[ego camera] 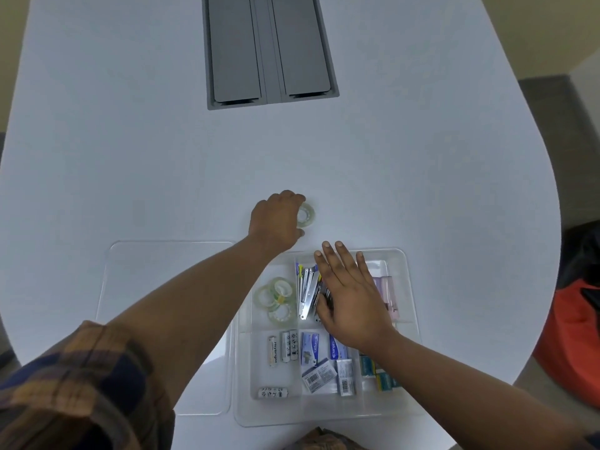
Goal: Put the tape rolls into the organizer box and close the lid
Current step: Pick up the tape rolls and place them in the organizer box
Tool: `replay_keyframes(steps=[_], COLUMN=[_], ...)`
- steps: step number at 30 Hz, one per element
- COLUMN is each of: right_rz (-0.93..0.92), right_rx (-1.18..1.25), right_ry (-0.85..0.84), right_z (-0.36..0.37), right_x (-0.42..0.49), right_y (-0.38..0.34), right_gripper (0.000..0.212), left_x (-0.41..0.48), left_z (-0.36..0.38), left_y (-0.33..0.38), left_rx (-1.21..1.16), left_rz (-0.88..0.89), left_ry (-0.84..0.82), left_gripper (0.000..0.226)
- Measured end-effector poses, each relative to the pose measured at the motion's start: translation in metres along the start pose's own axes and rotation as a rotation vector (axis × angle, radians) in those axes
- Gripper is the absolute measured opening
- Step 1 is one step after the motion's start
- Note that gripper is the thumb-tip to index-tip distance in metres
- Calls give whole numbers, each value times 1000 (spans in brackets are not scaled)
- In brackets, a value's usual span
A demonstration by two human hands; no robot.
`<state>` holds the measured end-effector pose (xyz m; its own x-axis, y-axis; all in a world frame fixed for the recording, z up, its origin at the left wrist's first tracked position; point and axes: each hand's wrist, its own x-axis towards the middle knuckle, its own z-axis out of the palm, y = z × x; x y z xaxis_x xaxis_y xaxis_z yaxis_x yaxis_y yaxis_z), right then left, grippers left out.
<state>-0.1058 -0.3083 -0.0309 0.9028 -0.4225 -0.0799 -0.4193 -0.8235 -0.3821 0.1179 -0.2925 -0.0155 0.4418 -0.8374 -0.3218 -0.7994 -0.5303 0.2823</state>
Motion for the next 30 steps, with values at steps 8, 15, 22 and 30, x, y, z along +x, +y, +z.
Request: replay_keyframes(steps=[8,15,22,30], right_rz=[-3,-15,-7,9], right_rx=[41,36,26,-7], right_ry=[16,13,3,-28], right_z=[-1,-3,-5,-12], right_x=[0,-1,-1,-2], right_y=[-1,-1,-4,-9], right_gripper=[73,73,72,77], left_x=[7,-22,-86,-189], left_z=[4,-1,-19,5], left_y=[-4,-20,-24,-27], left_rx=[57,-91,-345,-328], left_rz=[-35,-121,-129,-125], left_ry=[88,191,377,345], left_gripper=[43,33,25,20])
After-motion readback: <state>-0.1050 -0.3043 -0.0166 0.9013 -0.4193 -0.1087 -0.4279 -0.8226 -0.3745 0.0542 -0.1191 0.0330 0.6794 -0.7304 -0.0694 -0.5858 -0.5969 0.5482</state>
